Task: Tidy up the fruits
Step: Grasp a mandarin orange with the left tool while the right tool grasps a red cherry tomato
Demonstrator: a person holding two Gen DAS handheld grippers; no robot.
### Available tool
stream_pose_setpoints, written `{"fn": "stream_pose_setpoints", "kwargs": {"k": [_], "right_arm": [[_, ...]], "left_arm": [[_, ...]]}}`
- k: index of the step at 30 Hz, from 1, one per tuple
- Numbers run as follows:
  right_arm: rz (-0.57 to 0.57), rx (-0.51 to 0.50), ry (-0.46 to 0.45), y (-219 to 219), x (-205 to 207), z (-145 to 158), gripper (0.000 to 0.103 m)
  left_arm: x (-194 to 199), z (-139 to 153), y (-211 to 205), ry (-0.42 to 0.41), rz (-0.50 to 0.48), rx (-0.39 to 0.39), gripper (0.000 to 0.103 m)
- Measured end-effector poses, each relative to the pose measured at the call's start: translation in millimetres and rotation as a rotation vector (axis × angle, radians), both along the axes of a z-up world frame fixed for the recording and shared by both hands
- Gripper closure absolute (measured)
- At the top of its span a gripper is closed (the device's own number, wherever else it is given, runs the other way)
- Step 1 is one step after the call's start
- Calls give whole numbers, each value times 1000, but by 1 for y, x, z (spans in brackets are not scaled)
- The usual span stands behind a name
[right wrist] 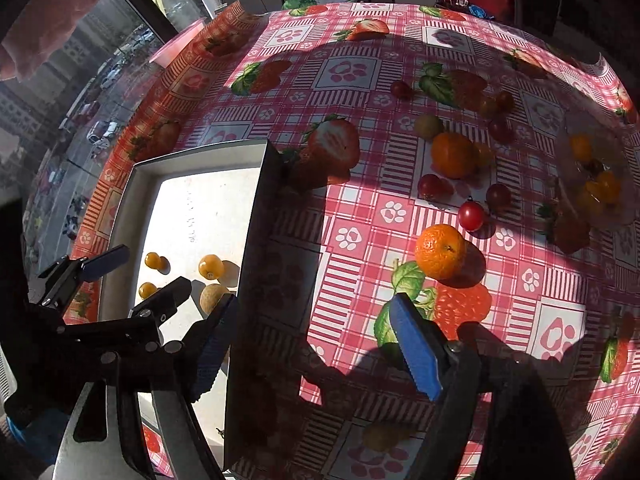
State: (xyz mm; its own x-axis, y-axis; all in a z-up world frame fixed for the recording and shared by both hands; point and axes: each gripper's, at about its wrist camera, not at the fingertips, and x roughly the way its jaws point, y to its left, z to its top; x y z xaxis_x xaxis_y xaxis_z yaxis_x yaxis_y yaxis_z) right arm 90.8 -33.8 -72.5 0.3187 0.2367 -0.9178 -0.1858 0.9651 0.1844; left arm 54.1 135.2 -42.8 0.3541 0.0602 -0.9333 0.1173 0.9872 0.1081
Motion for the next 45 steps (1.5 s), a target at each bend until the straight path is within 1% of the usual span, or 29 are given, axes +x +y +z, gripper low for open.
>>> {"fn": "stream_pose_setpoints", "kwargs": {"k": [6,10,15,20,25,27,29,33,36,37,38,39,40,41,42,44,45], "right_arm": [[-121,-48,32,-54,-25,-13,23],[-166,-62,62,-78,-36,-23,23],[-141,-81,58,-85,-41,-30,23],[-119,-87,38,-85,-45,-32,23],[-124,-73,20,-86,-41,-37,23],[-122,-70,9,-84,-39,-38,25],[-121,-64,-2,-83,-37,-39,31],[-117,-52,-29,-79,-32,-41,38],[-101,-47,-42,-72,-26,-43,47],[-101,-41,-43,-71,-24,-43,52],[-101,-44,-46,-70,-24,-43,57],[-98,-45,-46,-70,-23,-43,60],[-91,-38,-41,-69,-21,-43,68],[-83,-26,-34,-72,-20,-44,78],[-78,-13,-25,-72,-18,-44,81],[-79,8,-14,-75,-17,-43,81],[-86,16,-11,-77,-17,-42,81]], "left_arm": [[3,14,-42,-11,-82,-31,21],[9,19,-71,-10,-136,-52,21],[21,15,-104,9,-183,-80,21],[39,3,-128,36,-190,-122,21],[53,-10,-149,52,-200,-133,21],[58,-16,-157,56,-205,-136,21],[62,-23,-163,62,-213,-128,21],[66,-34,-174,76,-234,-110,21],[66,-38,-177,82,-240,-110,21],[66,-39,-177,88,-232,-119,27],[66,-41,-177,93,-225,-116,29],[67,-43,-177,100,-220,-107,34],[67,-46,-177,107,-217,-97,40],[67,-48,-178,117,-220,-103,45],[66,-48,-178,115,-221,-98,49],[64,-48,-181,109,-235,-104,61],[63,-47,-182,105,-239,-103,65]]}}
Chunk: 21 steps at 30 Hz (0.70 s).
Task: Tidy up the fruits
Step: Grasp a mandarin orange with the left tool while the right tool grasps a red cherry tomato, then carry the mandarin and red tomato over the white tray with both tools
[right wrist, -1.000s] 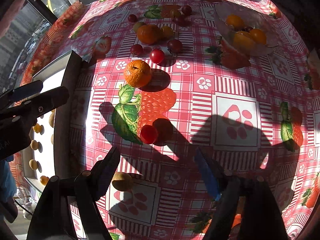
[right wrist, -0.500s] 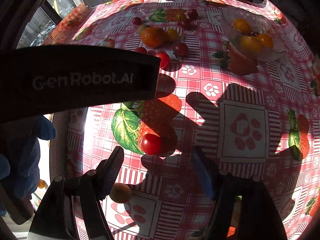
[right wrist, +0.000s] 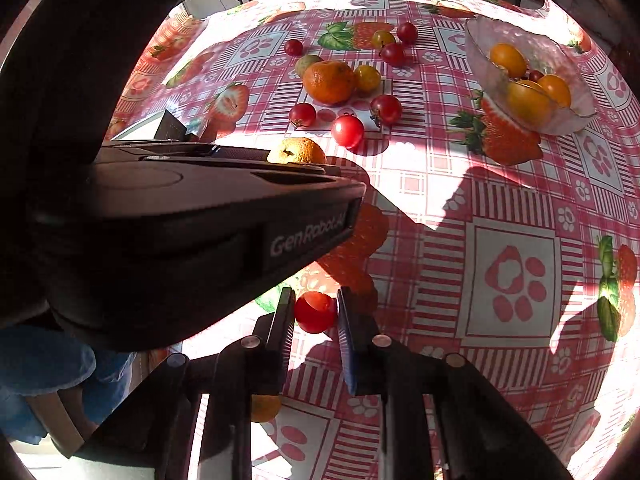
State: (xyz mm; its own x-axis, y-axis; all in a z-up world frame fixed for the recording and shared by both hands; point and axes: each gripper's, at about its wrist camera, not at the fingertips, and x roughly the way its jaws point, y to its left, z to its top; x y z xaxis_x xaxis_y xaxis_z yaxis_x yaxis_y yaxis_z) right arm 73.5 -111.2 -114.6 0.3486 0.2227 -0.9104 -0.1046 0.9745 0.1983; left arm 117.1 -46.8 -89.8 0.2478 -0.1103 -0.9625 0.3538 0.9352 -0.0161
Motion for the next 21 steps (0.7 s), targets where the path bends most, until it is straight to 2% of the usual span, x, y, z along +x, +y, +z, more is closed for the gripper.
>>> {"fn": "stream_pose_setpoints", "kwargs": {"k": [5,11,16,21], "right_arm": [[-50,45,17,-18,-2,5,81],[-101,78,45,-41,-2,7,80],[-116,98,59,-45,-6,10,80],[-93,99,52,-31,-7,21,80]], "left_arm": [[-7,6,7,-10,15,-23,65],[-22,28,29,-38,53,-41,65],[-36,43,55,-48,105,-47,65],[-55,58,84,-66,150,-35,65]]}}
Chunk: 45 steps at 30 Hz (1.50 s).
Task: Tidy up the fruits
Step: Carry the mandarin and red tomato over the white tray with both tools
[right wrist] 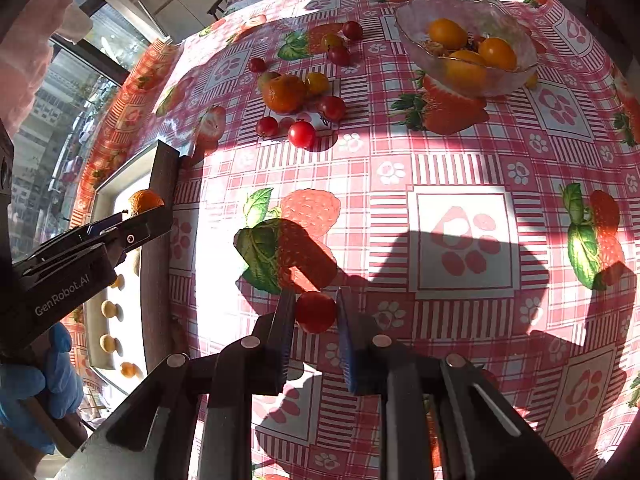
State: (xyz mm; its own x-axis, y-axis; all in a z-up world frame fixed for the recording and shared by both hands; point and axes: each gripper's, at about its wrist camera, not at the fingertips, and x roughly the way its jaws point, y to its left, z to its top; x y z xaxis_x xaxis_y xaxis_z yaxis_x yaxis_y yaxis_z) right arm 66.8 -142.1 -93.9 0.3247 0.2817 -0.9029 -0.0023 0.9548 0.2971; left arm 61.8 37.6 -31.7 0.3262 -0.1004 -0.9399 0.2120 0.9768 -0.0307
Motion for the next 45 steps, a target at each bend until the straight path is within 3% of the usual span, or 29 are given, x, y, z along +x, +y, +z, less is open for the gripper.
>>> {"fn": "stream_pose_setpoints", "kwargs": {"k": [9,19,31,45], "right_arm": [[88,11,-22,38,-7,19,80],[218,31,-16,104,-7,25,80],[347,51,54,169,-11,4,80],[408,17,96,192,-8,-16,80]], "left_arm": [[-31,13,59,9,115,29,65],[-63,-7,106,71,199,44,65],[-80,-29,124,128,230,37,65],[-82,-47,120,167,212,63,65]]}}
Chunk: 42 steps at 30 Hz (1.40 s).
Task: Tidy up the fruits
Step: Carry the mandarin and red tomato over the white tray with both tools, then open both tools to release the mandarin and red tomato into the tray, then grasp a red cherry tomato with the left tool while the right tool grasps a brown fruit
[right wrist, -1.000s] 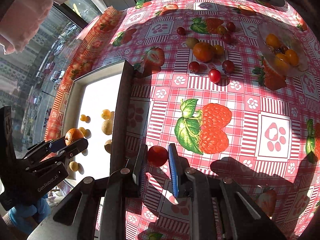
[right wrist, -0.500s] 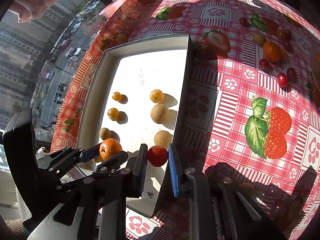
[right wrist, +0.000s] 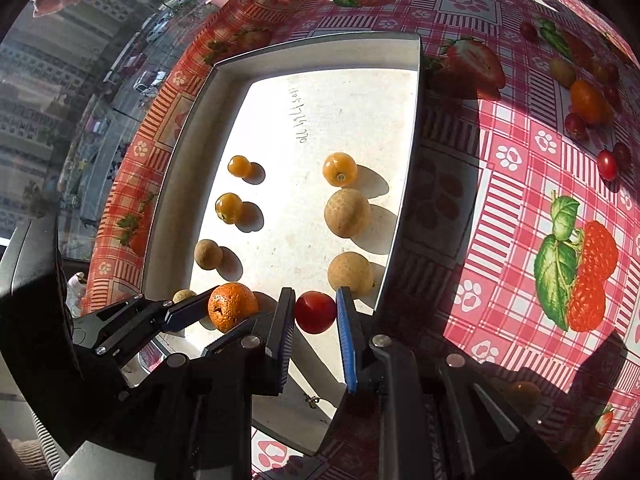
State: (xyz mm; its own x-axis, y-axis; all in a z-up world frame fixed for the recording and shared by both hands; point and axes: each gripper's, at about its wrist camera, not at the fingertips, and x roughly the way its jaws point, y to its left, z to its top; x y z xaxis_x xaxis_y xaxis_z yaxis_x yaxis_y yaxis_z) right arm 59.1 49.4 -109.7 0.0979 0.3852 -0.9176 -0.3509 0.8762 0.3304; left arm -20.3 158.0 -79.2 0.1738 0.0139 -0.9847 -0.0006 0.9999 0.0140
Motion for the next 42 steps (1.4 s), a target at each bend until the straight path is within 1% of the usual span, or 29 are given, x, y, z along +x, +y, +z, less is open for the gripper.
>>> {"fn": "stream_pose_setpoints", "kwargs": {"k": [4,9,12,13,15,17,18,20,21,22,23,26,28,29,30,31,34,35,37,39,42], "right_arm": [[34,-7,-1,9,-3,-1,80],[52,-11,34,13,-9,-8,80],[49,-40,63,13,-11,-20,80],[44,-32,71,12,-11,-22,80],[43,-37,60,13,-12,-21,80],[45,-36,60,15,-12,-22,80],[45,-33,64,16,-11,-23,80],[41,-25,70,16,-11,-23,79],[36,-16,72,15,-11,-22,77],[30,-2,73,14,-11,-21,71],[25,14,72,14,-11,-19,59],[12,58,64,11,-13,-11,46],[-5,78,56,7,-13,-4,42],[-15,87,51,4,-12,0,37],[-28,76,38,2,-12,4,32],[-39,86,27,-2,-12,8,30],[-62,119,21,-13,-11,16,29],[-68,118,12,-16,-12,18,27],[-86,82,-21,-25,-14,24,23],[-112,85,-28,-38,-15,26,23],[-174,59,-38,-66,-19,26,23]], "left_arm": [[-2,0,-3,-4,-16,13,65],[-8,-3,-8,-10,-30,25,65],[-11,-3,-9,-15,-47,34,65],[-13,-3,-10,-18,-50,38,65],[-13,-4,-10,-20,-50,38,65],[-14,-5,-9,-16,-48,40,61],[-14,-4,-9,-16,-50,47,58],[-14,-5,-8,-12,-48,56,44],[-15,-4,-7,-16,-44,60,33],[-15,-3,-6,-24,-40,65,31],[-15,-2,-5,-24,-41,69,31],[-13,-3,2,-11,-11,53,31],[-11,-1,6,-8,5,55,31],[-10,0,8,-8,9,55,31],[-9,2,8,-10,11,58,31],[-7,4,8,-13,9,60,31],[-3,9,3,-25,-14,81,31],[-1,10,0,-28,-22,86,31],[4,13,-8,-35,-39,89,31],[11,17,-15,-43,-56,90,31],[16,23,-26,-58,-83,85,31]]}}
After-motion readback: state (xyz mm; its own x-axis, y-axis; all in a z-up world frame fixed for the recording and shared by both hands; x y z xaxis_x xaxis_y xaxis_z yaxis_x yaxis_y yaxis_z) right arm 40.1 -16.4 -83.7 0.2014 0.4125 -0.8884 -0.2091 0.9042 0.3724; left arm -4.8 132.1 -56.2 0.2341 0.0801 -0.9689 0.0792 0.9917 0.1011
